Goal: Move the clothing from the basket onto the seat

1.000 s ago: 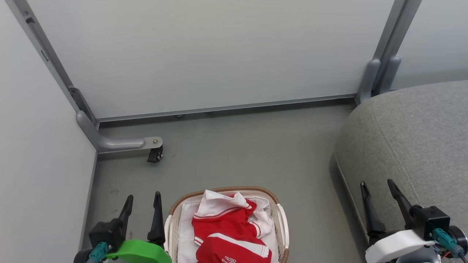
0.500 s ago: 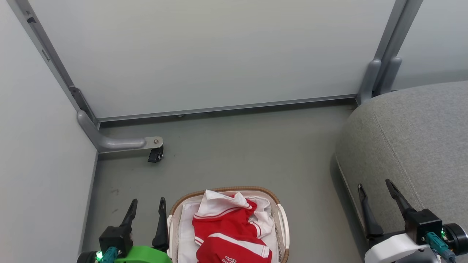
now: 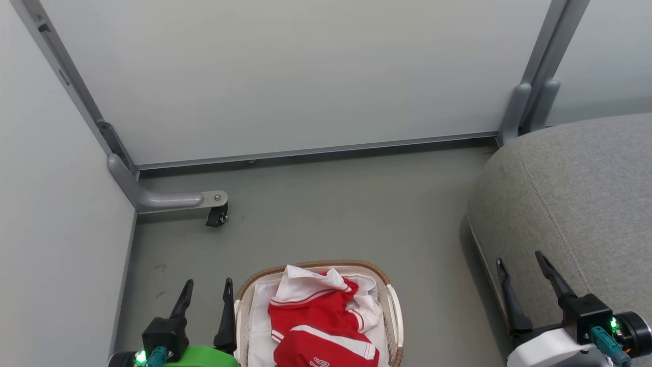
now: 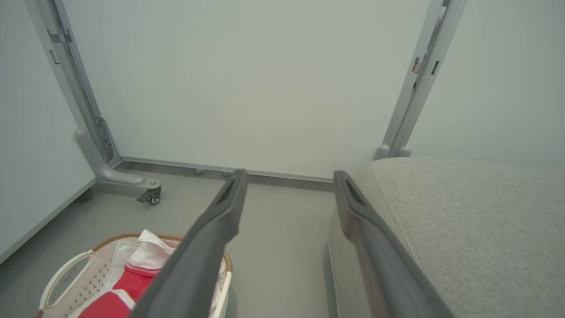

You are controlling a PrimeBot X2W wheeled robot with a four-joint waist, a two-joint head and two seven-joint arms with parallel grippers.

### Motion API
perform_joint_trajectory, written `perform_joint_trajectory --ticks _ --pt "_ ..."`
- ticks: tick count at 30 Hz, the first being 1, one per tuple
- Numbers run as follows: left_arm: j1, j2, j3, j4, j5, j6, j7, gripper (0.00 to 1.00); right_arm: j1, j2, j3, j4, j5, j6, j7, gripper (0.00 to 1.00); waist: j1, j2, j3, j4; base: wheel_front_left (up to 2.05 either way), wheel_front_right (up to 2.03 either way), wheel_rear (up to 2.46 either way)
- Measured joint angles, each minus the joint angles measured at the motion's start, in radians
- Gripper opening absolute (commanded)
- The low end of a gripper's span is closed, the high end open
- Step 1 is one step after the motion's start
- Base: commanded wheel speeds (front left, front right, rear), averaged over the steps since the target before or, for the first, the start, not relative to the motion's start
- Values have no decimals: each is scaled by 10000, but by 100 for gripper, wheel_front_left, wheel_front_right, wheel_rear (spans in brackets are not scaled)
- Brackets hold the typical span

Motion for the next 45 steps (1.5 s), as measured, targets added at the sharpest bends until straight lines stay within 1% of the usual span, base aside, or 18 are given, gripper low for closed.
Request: perform_joint_trajectory --ticks 25,31,38,41,45 --pt "-1 0 -109 63 31 2 0 100 -1 -2 -2 -29 2 2 0 100 0 0 146 -50 0 0 0" --pt "-115 4 -316 167 366 -94 0 100 -35 -2 21 -100 4 2 0 100 0 0 357 -87 0 0 0" --pt "-1052 6 -500 330 800 -324 0 100 -567 -6 44 -236 10 4 0 100 0 0 968 -224 0 0 0" --pt "-1758 8 -744 545 1080 -479 0 100 -965 -6 77 -299 10 4 0 100 0 0 1391 -325 0 0 0" --pt "-2813 67 -1078 991 1419 -583 -2 100 -1571 -10 151 -408 92 4 0 100 0 0 2014 -489 0 0 0"
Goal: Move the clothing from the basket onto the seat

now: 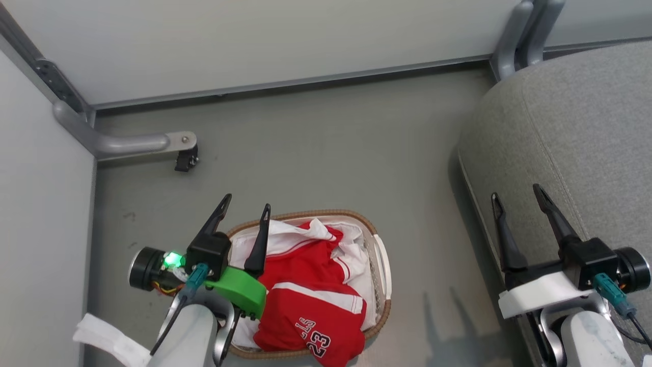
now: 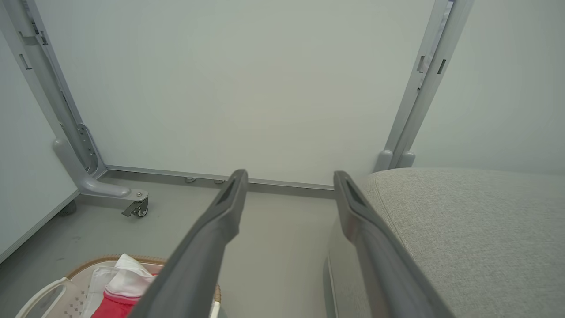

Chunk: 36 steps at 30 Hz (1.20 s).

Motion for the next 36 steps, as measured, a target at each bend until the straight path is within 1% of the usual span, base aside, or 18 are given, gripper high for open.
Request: perform_joint_trajectory --ticks 7,10,13,17,28,36 --pt "-1923 336 -968 1937 397 -98 0 100 -957 -6 255 -194 349 0 -2 100 0 0 1333 -405 0 0 0" --pt "-2774 594 -1465 3003 619 -125 0 100 -1340 -8 378 -234 633 0 -2 100 1 0 1975 -631 0 0 0" --pt "-3484 844 -2171 4075 771 -138 12 100 -1553 -10 437 -259 855 0 -2 100 1 0 2604 -895 0 0 0" --pt "-4289 972 -3047 5099 761 -146 123 100 -1746 -12 529 -249 1114 0 -2 100 1 0 3347 -1254 0 0 0" --pt "-6041 1569 -4401 6815 512 -163 546 100 -2282 -17 817 -324 1762 0 -2 100 2 0 5043 -2223 0 0 0" --pt "-6639 1814 -4761 7532 136 -163 830 100 -2459 -12 1028 -345 1973 0 -2 100 2 0 5915 -2763 0 0 0"
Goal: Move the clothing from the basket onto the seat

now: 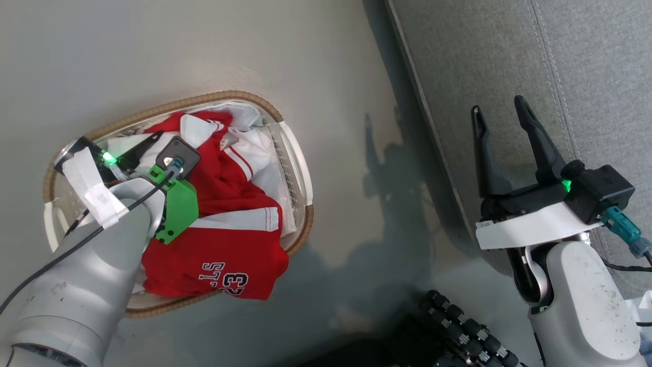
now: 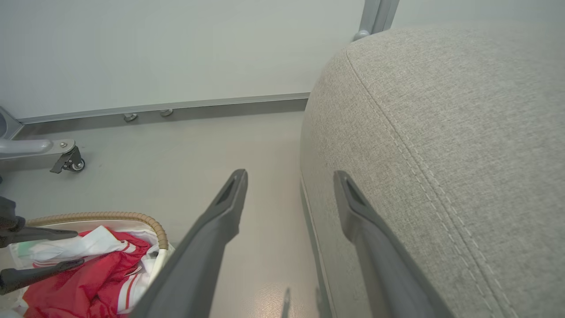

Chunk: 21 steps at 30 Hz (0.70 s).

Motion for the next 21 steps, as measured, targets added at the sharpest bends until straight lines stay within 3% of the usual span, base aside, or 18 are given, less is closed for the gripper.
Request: perform_joint_trajectory --ticks 5,6,8,11,21 --pt "-165 -6 -107 324 -134 0 324 100 -3 0 94 8 67 0 0 100 0 0 301 -218 0 0 0" --pt "-185 -27 -111 403 -186 0 495 93 -4 0 161 8 84 0 0 100 0 0 362 -269 0 0 0" --pt "-194 -69 -100 481 -270 2 642 47 -6 0 215 6 102 0 0 100 -1 0 389 -298 0 0 0" --pt "-195 -167 -107 570 -328 38 748 0 -6 0 274 4 138 0 0 100 0 0 393 -313 0 0 0" --pt "122 -441 -104 671 -698 75 328 0 52 2 288 134 111 0 0 100 -1 0 69 -259 0 0 0"
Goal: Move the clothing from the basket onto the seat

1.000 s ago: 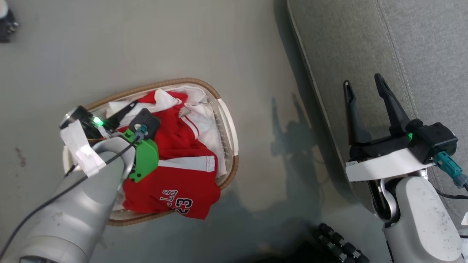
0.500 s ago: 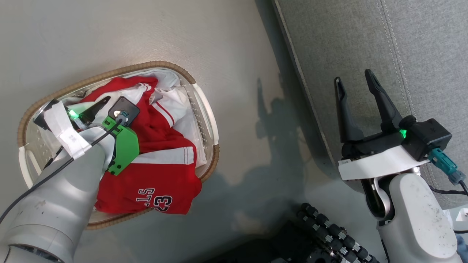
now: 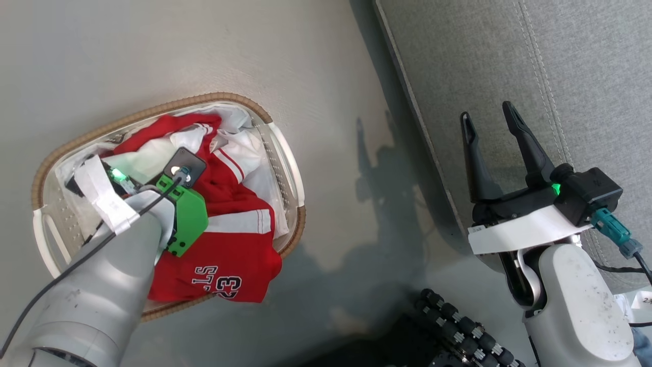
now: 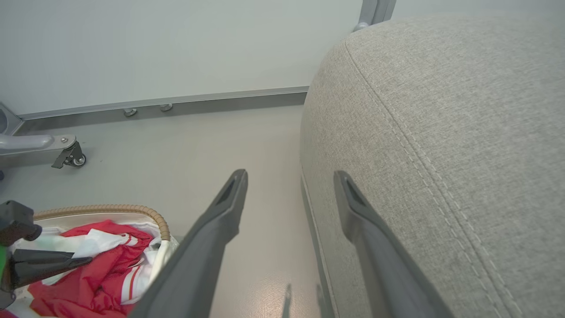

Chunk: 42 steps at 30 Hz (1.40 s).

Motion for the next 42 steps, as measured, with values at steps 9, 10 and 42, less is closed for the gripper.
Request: perform_joint_trajectory --ticks 9,10,42 --pt "681 -512 100 -61 -497 0 -750 0 169 4 -221 184 -368 0 0 100 0 0 -716 261 0 0 0" --pt "783 -579 132 -115 -594 -2 -830 0 203 2 -270 198 -454 0 0 100 0 0 -836 307 0 0 0" --pt "3305 414 -345 -5799 -332 -23 -1139 0 3133 8 -1168 876 -2071 0 0 100 -1 0 -6588 2122 0 0 0"
